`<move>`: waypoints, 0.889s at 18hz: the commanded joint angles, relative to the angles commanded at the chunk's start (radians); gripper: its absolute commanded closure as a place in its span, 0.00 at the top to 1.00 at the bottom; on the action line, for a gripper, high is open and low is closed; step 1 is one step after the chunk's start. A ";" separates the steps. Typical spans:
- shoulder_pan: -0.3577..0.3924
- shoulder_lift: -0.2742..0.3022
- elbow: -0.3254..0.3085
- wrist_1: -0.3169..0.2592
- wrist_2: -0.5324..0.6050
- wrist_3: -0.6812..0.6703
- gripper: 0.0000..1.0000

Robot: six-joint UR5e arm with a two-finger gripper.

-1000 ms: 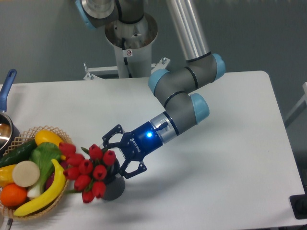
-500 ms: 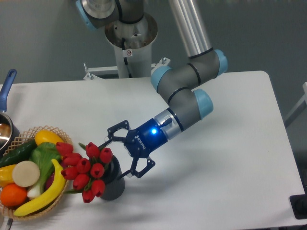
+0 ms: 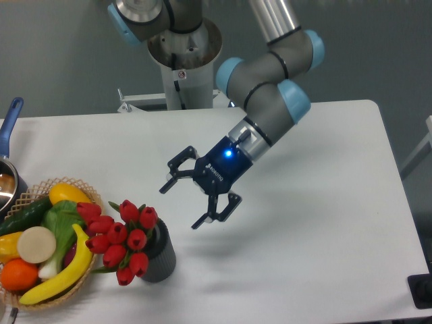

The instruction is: Insert the flowers into the vase

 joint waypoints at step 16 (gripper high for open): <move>0.158 0.319 0.022 -0.227 0.736 0.159 1.00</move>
